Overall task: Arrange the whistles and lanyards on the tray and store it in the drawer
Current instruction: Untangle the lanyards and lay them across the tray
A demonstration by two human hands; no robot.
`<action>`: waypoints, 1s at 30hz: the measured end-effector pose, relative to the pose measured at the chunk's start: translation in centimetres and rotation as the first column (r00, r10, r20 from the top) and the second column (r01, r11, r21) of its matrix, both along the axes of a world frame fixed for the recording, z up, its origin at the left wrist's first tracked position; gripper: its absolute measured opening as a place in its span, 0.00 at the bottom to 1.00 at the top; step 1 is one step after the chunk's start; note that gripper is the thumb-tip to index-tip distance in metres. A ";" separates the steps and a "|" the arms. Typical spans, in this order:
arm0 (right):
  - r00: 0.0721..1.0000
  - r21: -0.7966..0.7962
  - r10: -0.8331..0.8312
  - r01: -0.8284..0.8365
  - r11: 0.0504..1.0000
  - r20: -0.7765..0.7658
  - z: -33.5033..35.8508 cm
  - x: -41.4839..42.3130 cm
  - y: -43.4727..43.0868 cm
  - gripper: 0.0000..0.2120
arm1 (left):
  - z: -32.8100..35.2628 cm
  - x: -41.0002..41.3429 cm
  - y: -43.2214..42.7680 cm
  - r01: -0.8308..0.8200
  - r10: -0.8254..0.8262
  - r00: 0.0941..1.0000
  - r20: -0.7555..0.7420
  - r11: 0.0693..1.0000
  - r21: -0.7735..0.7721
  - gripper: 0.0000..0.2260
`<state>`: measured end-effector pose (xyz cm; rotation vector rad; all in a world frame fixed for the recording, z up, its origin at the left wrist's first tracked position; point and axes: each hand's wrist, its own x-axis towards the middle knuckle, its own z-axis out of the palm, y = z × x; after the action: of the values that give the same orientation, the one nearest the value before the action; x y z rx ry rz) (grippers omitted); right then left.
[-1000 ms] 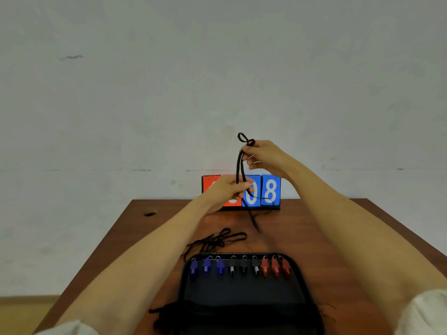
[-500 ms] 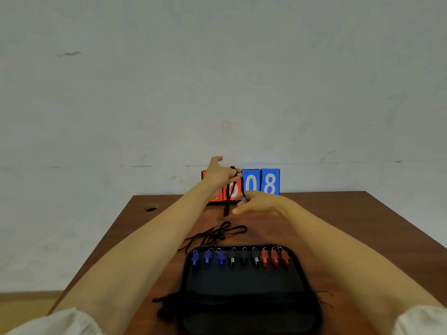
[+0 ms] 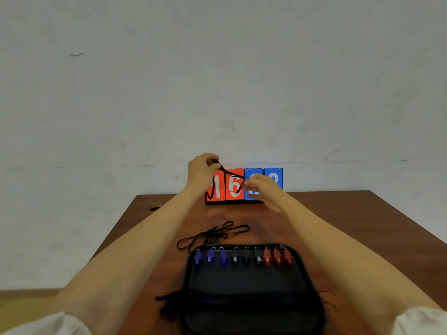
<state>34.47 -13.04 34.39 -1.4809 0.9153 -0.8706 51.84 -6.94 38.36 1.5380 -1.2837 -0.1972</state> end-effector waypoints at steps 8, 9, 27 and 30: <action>0.991 0.170 -0.128 0.118 0.978 0.049 1.8 -1.6 -0.5 0.06 | -1.8 2.7 0.8 -0.098 0.051 0.957 0.286 0.984 0.152 0.07; 0.991 0.182 -0.123 0.111 0.977 0.053 1.9 -1.7 -0.5 0.07 | -1.9 2.8 0.9 -0.090 0.045 0.963 0.266 0.983 0.158 0.08; 0.990 -0.032 -0.064 0.068 0.997 0.128 7.4 -2.5 -0.1 0.11 | -0.4 0.6 1.5 0.113 -0.192 0.954 0.228 0.941 0.319 0.14; 0.986 -0.079 -0.025 0.039 0.996 0.163 9.9 -2.3 0.1 0.10 | 0.8 -0.6 0.9 0.159 -0.252 0.950 0.186 0.899 0.407 0.15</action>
<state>32.19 -12.91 44.34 -1.4449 0.7930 -1.0470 51.23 -6.04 39.19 1.7968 -1.6744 -0.4405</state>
